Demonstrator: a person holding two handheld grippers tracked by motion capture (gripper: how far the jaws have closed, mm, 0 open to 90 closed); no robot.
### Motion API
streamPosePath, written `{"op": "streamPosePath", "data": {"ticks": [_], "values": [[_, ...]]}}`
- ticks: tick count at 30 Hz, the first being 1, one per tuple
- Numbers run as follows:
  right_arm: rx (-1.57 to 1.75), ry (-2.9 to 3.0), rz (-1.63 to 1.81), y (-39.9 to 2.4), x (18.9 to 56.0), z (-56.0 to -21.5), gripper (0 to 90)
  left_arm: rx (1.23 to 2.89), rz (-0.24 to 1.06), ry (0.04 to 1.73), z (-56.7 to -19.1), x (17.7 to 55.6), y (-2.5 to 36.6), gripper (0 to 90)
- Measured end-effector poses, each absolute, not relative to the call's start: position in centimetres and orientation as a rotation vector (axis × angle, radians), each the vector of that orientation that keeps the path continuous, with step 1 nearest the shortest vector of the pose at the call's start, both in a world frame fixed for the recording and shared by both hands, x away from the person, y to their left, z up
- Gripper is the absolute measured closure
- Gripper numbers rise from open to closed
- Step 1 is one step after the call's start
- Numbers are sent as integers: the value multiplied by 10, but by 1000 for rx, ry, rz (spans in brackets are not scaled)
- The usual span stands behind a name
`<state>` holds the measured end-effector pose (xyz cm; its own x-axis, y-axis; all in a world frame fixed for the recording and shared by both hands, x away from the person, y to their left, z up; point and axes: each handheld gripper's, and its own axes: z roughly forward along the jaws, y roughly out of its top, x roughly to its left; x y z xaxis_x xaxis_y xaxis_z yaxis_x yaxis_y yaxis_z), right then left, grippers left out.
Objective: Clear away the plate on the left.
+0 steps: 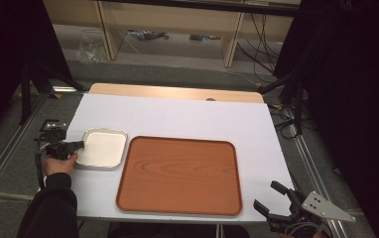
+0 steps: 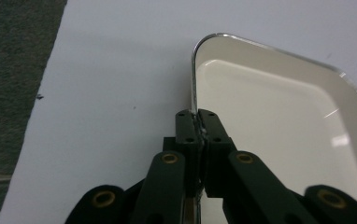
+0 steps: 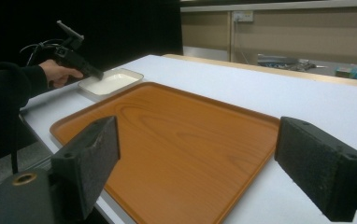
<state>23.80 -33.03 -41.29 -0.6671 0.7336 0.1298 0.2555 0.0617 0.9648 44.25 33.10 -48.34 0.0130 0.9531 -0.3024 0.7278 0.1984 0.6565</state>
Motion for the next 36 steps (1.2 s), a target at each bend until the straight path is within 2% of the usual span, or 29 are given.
{"op": "streamPosePath", "data": {"ticks": [7,14,25,36], "values": [[1000,1956,1645,-330,237,-413,152,1505,471,1770,-474,438,328,882],[999,1951,1636,-330,237,-413,152,1449,487,1749,-467,432,333,881],[990,1949,1634,-331,238,-413,152,1467,471,1659,-452,421,320,881],[995,1949,1632,-332,238,-413,152,1458,394,1598,-444,416,304,881]]}}
